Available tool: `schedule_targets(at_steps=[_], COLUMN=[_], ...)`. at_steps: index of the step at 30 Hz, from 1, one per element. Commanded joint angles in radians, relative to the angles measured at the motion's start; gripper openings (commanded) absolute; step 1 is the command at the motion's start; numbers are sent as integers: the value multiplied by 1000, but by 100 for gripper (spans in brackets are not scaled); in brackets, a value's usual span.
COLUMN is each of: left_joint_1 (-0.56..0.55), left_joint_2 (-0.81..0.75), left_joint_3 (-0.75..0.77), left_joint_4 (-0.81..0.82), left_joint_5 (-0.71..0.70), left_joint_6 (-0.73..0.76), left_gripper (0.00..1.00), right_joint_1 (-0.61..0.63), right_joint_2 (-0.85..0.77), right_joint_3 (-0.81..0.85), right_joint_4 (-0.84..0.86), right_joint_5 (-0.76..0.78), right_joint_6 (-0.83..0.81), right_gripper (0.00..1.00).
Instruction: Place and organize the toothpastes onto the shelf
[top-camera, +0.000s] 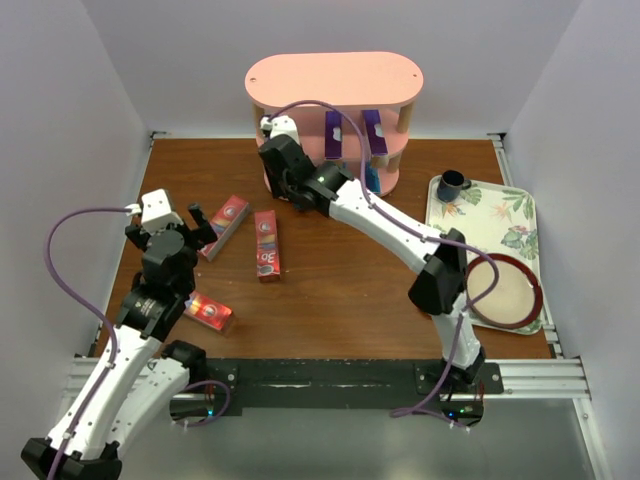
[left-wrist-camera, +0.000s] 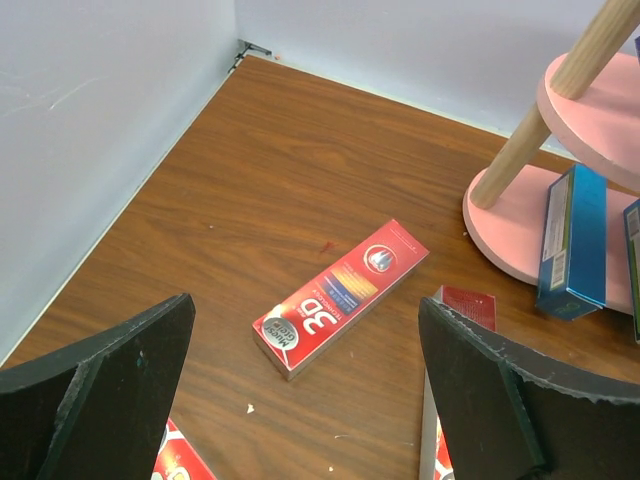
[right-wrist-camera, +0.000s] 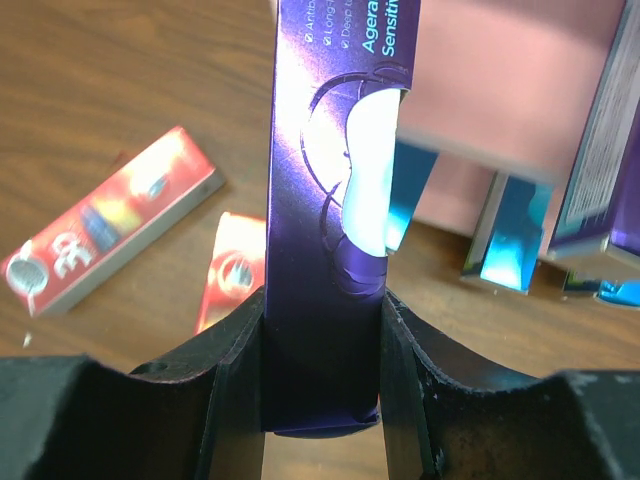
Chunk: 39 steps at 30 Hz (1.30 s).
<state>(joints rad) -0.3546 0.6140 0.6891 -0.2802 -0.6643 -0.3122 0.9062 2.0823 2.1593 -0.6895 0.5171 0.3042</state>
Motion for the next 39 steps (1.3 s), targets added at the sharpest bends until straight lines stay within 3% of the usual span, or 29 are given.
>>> schedule_targets(at_steps=[1, 12, 23, 30, 39], left_joint_1=[-21, -52, -55, -55, -55], left_joint_2=[-20, -26, -22, -25, -25], left_joint_3=[0, -5, -7, -7, -10], left_joint_4=[18, 21, 22, 21, 22], left_joint_5=[-55, -55, -46, -43, -34], left_joint_6=[27, 33, 35, 36, 36], left_gripper=[100, 100, 100, 100, 100], right_joint_1=[-61, -110, -113, -115, -113], right_joint_2=[56, 85, 84, -52, -128], right_joint_3=[180, 169, 117, -21, -107], right_joint_4=[-61, 87, 156, 241, 254], right_joint_5=[44, -6, -28, -114, -218], right_joint_6=[36, 35, 44, 21, 1], right_gripper=[39, 48, 69, 87, 93])
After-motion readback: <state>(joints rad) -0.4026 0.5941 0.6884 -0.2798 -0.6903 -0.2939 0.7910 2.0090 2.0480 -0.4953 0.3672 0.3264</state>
